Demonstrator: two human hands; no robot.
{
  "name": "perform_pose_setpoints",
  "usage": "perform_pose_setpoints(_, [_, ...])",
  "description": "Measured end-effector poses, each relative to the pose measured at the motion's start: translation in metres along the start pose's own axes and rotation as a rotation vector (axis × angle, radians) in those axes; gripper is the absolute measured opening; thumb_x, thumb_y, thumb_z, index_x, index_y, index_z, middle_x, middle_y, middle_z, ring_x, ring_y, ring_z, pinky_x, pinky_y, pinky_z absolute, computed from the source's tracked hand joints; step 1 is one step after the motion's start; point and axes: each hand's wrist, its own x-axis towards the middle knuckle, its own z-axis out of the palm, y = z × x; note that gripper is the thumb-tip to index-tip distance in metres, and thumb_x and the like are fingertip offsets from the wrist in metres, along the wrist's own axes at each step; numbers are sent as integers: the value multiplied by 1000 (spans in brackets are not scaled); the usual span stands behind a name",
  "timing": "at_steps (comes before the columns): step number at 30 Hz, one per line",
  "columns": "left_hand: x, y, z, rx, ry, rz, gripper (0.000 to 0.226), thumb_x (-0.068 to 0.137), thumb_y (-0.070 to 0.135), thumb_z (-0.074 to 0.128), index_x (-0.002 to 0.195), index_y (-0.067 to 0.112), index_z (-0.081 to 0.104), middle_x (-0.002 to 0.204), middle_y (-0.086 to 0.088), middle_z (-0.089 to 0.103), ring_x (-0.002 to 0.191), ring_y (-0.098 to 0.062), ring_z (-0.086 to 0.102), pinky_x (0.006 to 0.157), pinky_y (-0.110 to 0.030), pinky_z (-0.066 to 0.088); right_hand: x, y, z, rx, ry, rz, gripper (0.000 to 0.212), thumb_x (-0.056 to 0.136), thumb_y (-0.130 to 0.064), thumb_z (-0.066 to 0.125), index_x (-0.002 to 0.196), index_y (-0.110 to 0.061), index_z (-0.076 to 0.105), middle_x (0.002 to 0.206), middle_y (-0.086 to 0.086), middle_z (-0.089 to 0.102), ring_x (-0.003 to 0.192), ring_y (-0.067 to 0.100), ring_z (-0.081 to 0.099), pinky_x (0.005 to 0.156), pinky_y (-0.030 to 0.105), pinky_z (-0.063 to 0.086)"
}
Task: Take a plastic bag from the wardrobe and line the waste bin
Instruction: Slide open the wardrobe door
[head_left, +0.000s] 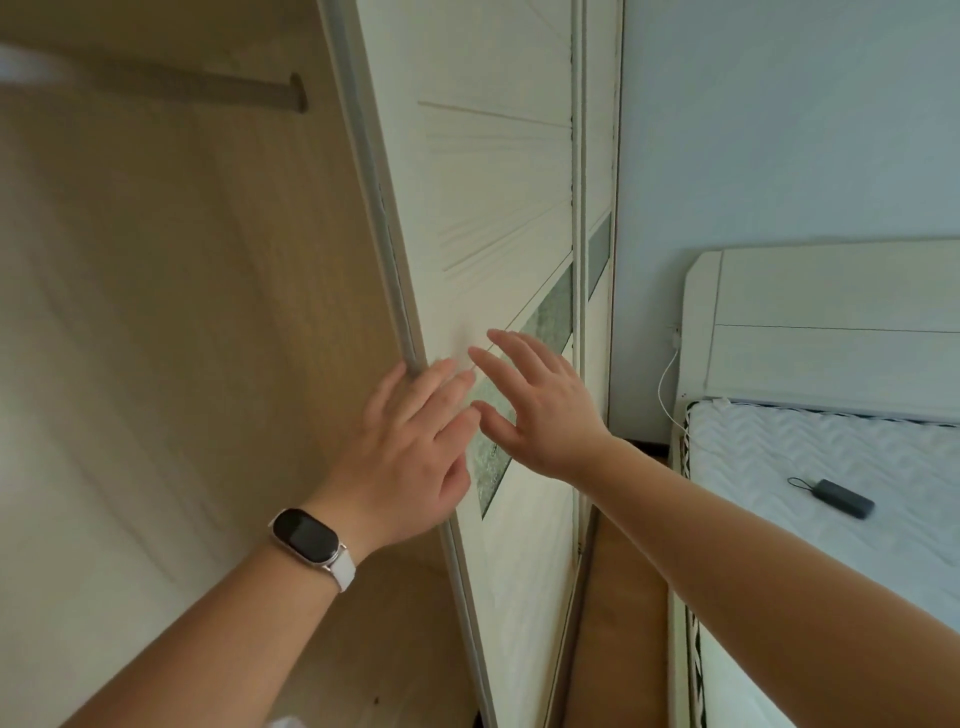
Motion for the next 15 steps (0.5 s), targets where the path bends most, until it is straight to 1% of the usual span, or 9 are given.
perform_pose_setpoints(3, [-25, 2, -15, -92, 4, -32, 33, 88, 28, 55, 117, 14, 61, 140, -9, 53, 136, -28, 41, 116, -51, 23, -10, -21, -17, -6, -10, -27, 51, 96, -46, 47, 135, -15, 52, 140, 10, 50, 128, 30, 45, 99, 48, 42])
perform_pose_setpoints(6, [-56, 1, -25, -158, 2, -138, 34, 89, 29, 54, 117, 13, 64, 135, -9, 57, 132, -29, 46, 114, -51, 28, -25, -41, -29, -14, -27, -78, 48, 94, -43, 49, 131, -12, 56, 136, 12, 53, 126, 31, 48, 96, 46, 44])
perform_pose_setpoints(10, [-106, 5, -32, -156, -121, -288, 37, 88, 31, 58, 120, 12, 64, 137, -11, 56, 131, -31, 47, 108, -55, 35, -45, -70, -30, -38, -89, -202, 47, 90, -39, 57, 128, -11, 59, 134, 14, 55, 124, 34, 51, 95, 44, 43])
perform_pose_setpoints(15, [-178, 19, -35, -170, -218, -444, 40, 89, 36, 57, 122, 14, 63, 137, -9, 56, 131, -29, 47, 105, -52, 38, -72, -114, -2, 8, -221, -333, 48, 94, -46, 48, 126, -13, 60, 133, 14, 56, 122, 34, 52, 95, 44, 44])
